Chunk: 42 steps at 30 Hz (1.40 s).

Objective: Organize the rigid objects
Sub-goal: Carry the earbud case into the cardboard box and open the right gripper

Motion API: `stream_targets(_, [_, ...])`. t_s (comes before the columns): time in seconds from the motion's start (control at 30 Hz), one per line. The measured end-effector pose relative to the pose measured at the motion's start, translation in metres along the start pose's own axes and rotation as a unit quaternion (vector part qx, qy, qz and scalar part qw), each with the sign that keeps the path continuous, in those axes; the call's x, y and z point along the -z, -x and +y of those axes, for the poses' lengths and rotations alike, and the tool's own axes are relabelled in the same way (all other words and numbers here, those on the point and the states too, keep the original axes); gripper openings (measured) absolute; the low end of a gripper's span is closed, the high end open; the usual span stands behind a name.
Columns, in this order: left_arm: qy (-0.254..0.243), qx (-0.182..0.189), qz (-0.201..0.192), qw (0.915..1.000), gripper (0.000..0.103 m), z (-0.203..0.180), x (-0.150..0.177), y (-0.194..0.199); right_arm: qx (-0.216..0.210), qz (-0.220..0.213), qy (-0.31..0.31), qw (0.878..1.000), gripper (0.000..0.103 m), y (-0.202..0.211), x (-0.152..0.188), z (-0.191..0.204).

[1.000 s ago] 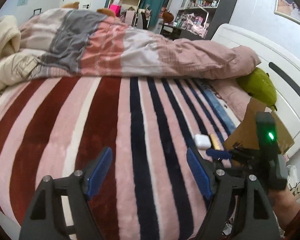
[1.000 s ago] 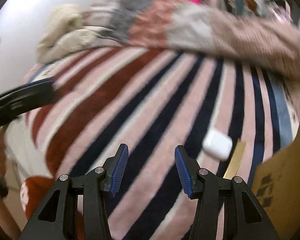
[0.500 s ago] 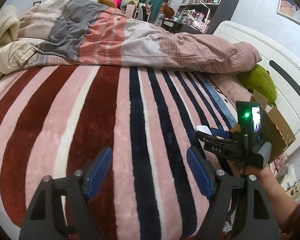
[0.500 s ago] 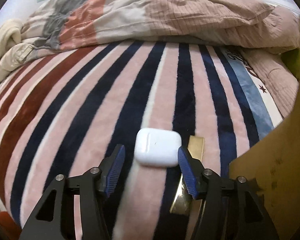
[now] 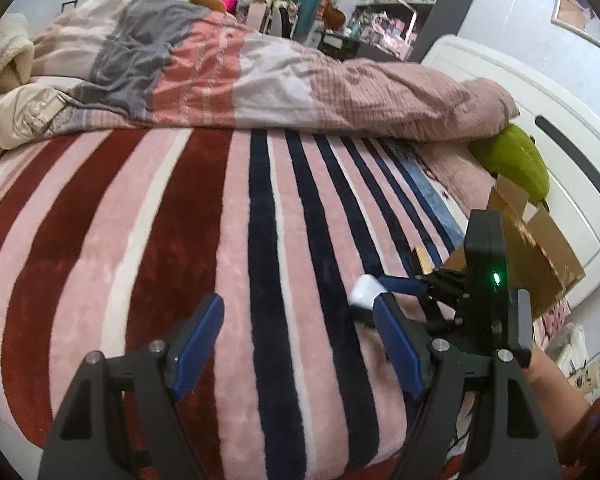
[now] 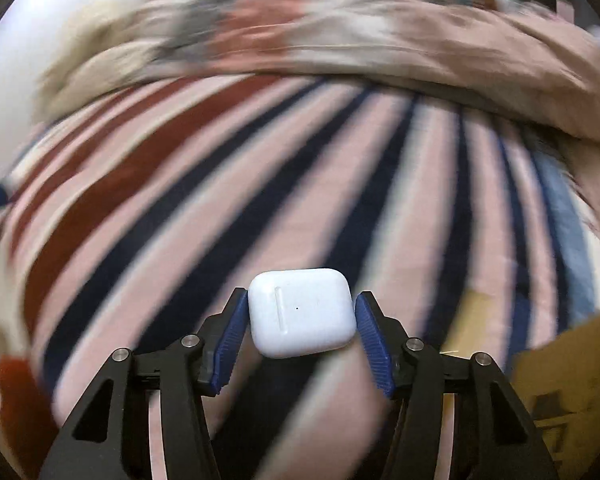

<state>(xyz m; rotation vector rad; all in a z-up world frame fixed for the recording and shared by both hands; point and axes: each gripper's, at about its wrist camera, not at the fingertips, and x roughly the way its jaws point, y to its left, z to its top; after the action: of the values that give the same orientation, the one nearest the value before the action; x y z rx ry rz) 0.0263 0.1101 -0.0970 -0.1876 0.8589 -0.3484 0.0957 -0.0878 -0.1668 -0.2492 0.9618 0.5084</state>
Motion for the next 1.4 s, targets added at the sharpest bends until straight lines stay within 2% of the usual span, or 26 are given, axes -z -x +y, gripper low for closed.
stream_targets(0.07, [-0.002,-0.002,0.006,1.0000,0.074,-0.002,0.002,-0.001,-0.021,-0.001,0.036,0.999,0.055,0.000,0.006,0.017])
stream_targets(0.13, [0.003,0.000,0.011,0.9999,0.074,-0.002,0.004,-0.001,-0.022,0.006,0.060,0.998,0.059,-0.005,0.011,0.025])
stream_targets(0.2, [0.005,-0.001,0.015,0.9999,0.074,-0.003,0.005,-0.002,-0.021,0.003,0.058,0.998,0.057,-0.007,0.014,0.025])
stream_targets(0.23, [0.007,-0.001,0.019,0.9998,0.074,-0.003,0.005,-0.003,-0.022,-0.003,0.056,0.998,0.051,-0.006,0.015,0.024])
stream_targets(0.37, [0.015,0.009,0.030,0.9994,0.074,-0.006,0.004,-0.006,-0.028,-0.021,0.064,0.997,0.051,0.004,0.015,0.024])
stream_targets(0.5, [0.012,0.042,0.027,0.9987,0.074,-0.021,-0.003,-0.002,-0.039,-0.060,0.080,0.994,0.051,0.034,0.006,0.033])
stream_targets(0.7, [-0.024,0.107,-0.009,0.9939,0.072,-0.070,-0.030,0.014,-0.047,-0.138,0.099,0.984,0.051,0.114,-0.008,0.041])
stream_targets(0.73, [-0.031,0.121,-0.012,0.9921,0.066,-0.079,-0.034,0.015,-0.050,-0.148,0.098,0.983,0.051,0.125,-0.008,0.037])
stream_targets(0.77, [-0.042,0.140,-0.011,0.9891,0.056,-0.091,-0.040,0.015,-0.048,-0.155,0.094,0.982,0.051,0.134,-0.008,0.034])
stream_targets(0.87, [-0.082,0.167,-0.006,0.9825,0.037,-0.124,-0.052,0.014,-0.027,-0.174,0.074,0.982,0.051,0.161,-0.003,0.017])
stream_targets(0.97, [-0.130,0.171,-0.001,0.9768,0.035,-0.166,-0.062,0.006,-0.011,-0.192,0.057,0.980,0.051,0.184,0.007,-0.005])
stream_targets(1.17, [-0.181,0.197,0.034,0.9629,0.035,-0.233,-0.074,-0.024,0.024,-0.194,-0.002,0.981,0.051,0.212,0.031,-0.062])
stream_targets(1.4, [-0.224,0.209,0.075,0.9489,0.035,-0.288,-0.077,-0.061,0.057,-0.164,-0.045,0.984,0.051,0.226,0.054,-0.113])
